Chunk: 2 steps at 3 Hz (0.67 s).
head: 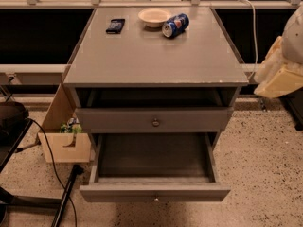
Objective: Close middle drawer
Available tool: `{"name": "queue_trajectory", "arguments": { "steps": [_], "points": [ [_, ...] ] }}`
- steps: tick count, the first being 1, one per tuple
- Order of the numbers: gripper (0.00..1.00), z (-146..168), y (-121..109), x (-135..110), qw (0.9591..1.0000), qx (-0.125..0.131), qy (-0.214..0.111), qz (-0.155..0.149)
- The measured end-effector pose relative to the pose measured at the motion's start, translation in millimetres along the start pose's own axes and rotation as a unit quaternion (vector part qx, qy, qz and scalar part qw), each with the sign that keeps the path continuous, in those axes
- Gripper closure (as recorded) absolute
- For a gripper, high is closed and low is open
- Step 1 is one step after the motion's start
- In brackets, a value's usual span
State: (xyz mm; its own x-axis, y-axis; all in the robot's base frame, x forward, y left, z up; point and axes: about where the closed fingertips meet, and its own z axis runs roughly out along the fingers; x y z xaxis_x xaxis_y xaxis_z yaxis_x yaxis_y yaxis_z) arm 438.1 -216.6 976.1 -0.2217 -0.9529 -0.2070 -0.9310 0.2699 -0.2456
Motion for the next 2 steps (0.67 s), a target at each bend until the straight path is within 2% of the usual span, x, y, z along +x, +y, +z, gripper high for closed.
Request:
{"name": "queue_trajectory", "arguments": {
  "steps": [1, 2],
  "points": [
    [0.85, 1, 1, -1, 1.0, 0.005, -0.005, 0.005],
    [1.0, 23, 11, -1, 0.9993, 0.007, -0.024, 0.028]
  ]
}}
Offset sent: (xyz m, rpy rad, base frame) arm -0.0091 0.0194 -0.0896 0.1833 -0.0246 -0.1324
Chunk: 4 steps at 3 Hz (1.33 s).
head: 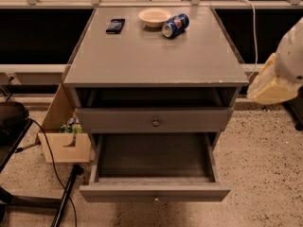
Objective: Close middle drawer
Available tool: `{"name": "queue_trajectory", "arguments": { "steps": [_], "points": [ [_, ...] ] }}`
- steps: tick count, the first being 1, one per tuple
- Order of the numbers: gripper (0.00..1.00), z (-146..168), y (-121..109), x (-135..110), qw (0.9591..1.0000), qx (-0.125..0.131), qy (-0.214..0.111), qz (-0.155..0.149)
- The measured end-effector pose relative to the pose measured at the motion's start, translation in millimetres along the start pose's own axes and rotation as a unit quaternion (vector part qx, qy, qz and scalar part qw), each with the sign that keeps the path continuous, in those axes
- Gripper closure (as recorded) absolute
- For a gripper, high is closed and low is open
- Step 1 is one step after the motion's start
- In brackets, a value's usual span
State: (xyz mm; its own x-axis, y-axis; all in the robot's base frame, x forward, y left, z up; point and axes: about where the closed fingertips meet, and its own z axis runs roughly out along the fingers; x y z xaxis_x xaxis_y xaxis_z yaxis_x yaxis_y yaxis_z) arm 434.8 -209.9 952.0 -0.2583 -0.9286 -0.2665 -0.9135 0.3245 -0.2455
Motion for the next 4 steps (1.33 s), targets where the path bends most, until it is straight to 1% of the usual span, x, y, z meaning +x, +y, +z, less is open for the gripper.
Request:
{"name": "queue_trajectory", "arguments": {
  "steps": [1, 2, 3, 4],
  "points": [
    [1.0, 39, 22, 4, 0.9988, 0.006, -0.031, 0.039],
    [1.0, 80, 52, 9, 0.9954, 0.012, -0.057, 0.075],
    [1.0, 144, 83, 14, 0.9925, -0.005, -0.071, 0.099],
    [1.0, 164, 83, 17, 0.9911, 0.016, -0.079, 0.106]
  ]
}}
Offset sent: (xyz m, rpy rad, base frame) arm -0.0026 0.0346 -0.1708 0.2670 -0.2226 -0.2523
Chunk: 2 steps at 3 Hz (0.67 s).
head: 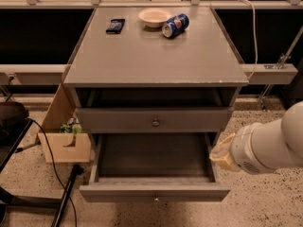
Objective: Close middle drawer
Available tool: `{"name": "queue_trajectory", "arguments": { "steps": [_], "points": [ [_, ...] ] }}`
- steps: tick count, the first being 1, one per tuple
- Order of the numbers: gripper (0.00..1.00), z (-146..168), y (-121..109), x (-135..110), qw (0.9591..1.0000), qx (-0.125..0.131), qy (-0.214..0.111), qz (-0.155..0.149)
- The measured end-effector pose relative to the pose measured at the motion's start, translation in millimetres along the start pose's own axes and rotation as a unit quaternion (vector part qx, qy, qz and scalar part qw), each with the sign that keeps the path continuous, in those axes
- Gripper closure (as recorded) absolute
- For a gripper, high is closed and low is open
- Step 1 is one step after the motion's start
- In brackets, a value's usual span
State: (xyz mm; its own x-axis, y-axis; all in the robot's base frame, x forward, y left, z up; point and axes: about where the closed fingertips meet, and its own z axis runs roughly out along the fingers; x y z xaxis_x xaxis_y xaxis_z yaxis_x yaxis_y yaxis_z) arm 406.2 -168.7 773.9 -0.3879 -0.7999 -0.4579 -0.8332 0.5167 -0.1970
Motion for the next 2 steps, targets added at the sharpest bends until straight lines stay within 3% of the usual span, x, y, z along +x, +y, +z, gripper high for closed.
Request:
{"name": "queue_trajectory", "arguments": {
  "steps": [1, 2],
  "points": [
    [1.0, 0, 0, 0, 1.0, 0.0, 0.0, 0.0],
    [1.0, 20, 14, 9, 0.9997, -0.016, -0.011, 0.013]
  ]
}}
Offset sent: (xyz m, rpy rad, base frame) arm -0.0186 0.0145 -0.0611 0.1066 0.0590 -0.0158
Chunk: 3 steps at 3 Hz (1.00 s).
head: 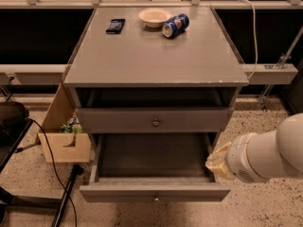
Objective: Close middle drawer
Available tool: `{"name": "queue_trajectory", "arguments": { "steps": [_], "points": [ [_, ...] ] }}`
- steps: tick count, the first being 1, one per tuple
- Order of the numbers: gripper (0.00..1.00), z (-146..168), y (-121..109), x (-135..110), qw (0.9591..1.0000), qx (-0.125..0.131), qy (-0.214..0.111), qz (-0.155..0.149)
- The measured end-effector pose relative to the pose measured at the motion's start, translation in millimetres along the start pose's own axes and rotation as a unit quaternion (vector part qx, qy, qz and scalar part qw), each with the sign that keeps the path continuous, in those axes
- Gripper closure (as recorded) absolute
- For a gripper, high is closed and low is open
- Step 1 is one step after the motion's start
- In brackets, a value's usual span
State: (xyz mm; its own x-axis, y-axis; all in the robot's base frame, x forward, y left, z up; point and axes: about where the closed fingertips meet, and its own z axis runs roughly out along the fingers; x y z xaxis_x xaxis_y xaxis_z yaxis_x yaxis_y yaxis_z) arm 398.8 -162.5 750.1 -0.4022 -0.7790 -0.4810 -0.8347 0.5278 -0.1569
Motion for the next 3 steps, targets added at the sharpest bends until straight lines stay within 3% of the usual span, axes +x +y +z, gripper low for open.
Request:
{"name": "queue_trajectory", "arguments": {
  "steps": [1, 3],
  "points": [
    [1.0, 35, 21, 23, 0.9992, -0.024, -0.023, 0.023],
    [1.0, 118, 70, 73, 0.9903, -0.046, -0.113, 0.066]
  ]
}}
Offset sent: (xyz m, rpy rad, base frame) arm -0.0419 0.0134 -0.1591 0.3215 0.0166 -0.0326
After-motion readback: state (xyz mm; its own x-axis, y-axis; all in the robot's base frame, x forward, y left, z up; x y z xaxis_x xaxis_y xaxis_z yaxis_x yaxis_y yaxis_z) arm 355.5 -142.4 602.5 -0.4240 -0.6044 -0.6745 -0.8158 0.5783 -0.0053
